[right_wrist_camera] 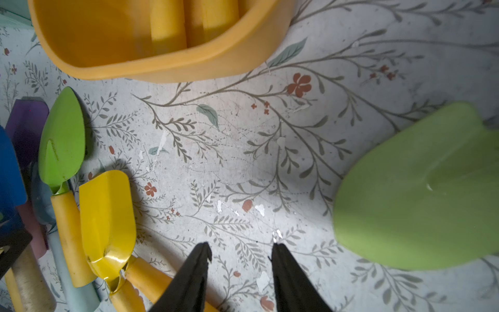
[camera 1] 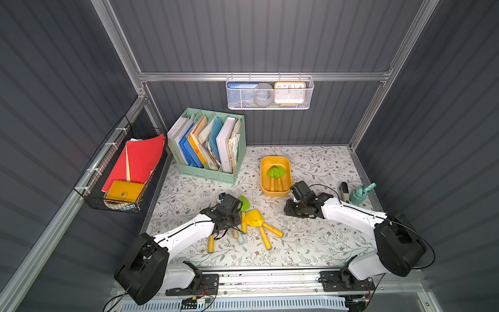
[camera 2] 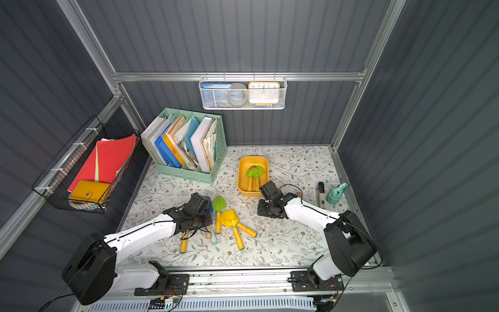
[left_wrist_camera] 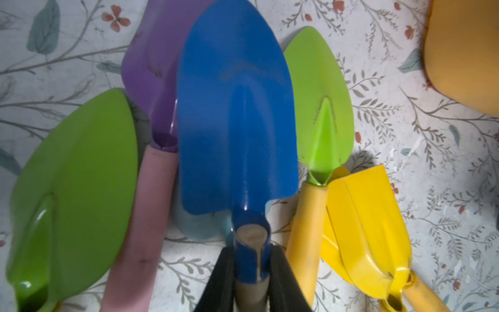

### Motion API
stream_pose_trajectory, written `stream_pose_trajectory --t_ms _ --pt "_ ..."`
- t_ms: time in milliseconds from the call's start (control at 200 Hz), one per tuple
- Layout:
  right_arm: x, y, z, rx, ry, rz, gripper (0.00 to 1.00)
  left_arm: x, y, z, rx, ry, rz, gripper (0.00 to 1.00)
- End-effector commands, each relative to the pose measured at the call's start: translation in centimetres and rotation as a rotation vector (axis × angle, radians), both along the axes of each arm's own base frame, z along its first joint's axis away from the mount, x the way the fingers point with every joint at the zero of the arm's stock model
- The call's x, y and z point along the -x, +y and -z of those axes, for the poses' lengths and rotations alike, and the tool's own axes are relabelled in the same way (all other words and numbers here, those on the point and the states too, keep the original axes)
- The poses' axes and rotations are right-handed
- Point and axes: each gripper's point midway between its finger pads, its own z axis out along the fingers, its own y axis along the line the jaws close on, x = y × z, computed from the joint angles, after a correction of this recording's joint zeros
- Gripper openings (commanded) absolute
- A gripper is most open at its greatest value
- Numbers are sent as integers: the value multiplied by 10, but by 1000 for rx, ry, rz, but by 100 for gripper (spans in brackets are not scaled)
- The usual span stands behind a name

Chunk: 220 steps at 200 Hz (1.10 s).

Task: Put the shovel into the storage box
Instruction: Pick up the shovel from the center of the board, then place the shovel in the storage box.

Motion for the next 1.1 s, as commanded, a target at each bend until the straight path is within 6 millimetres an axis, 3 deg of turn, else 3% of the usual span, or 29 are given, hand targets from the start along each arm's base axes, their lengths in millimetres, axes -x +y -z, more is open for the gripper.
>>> stream_pose_trajectory --t_ms 0,285,535,1096 --pt "-1 -3 -10 6 -23 15 44 -6 -10 -21 24 -36 46 12" --pt "-3 -5 -21 3 -49 19 44 -26 -31 -46 83 -88 82 12" --pt "-1 -10 -27 13 -64 26 44 -55 -63 -62 158 -129 136 11" --pt "4 -29 -25 29 -68 67 44 -123 -123 -81 192 -159 244 10"
